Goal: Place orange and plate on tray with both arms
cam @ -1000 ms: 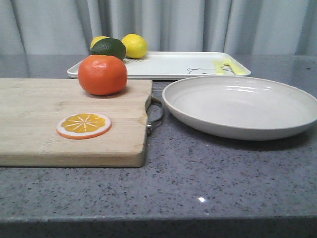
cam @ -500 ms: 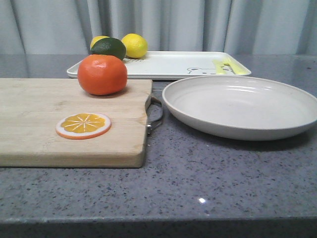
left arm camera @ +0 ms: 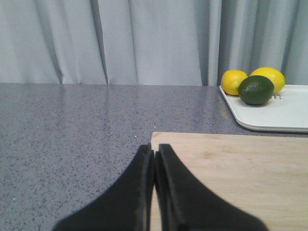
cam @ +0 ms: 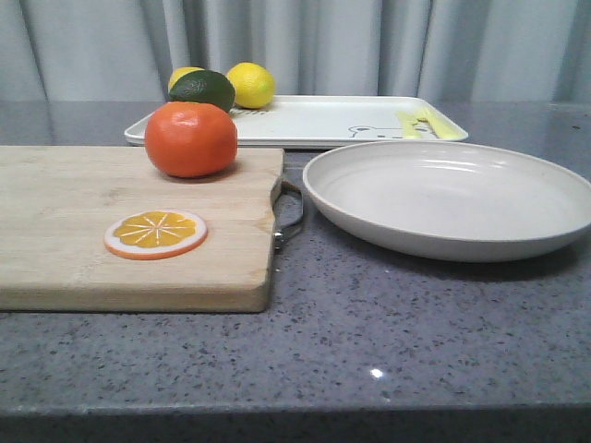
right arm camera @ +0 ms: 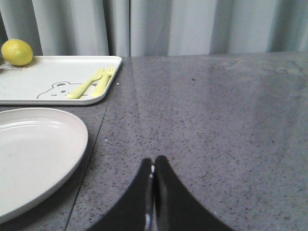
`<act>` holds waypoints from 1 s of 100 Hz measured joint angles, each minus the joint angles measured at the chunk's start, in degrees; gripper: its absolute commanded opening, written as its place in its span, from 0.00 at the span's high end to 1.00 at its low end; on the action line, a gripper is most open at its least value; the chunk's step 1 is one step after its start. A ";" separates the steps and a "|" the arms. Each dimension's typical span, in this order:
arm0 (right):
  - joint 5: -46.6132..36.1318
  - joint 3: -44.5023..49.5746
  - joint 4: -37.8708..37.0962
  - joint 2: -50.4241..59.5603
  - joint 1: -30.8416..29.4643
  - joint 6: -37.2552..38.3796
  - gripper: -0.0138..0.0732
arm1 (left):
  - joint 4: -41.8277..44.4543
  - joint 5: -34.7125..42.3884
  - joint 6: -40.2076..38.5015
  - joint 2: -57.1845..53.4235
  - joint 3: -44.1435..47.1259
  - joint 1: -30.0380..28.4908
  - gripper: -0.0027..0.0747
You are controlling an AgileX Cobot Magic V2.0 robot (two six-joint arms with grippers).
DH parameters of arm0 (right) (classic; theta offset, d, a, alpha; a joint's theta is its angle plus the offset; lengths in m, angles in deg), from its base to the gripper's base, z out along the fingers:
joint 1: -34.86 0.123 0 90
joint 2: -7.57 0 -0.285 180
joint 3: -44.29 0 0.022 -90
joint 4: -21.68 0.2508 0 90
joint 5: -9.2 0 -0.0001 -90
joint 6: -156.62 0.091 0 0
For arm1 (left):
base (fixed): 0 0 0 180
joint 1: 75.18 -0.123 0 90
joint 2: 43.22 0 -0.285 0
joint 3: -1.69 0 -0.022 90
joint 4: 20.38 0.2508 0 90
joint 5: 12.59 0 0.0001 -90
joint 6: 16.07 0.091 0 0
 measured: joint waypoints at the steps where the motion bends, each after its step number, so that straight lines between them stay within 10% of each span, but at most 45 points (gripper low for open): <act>1: 0.00 -0.17 -0.27 -0.20 0.00 0.00 0.92 | -0.01 0.15 0.00 0.48 -0.27 0.00 0.99; 100: -0.39 -15.44 -2.32 -22.94 0.00 0.00 0.92 | 0.54 8.82 -0.31 18.31 -9.89 0.00 0.99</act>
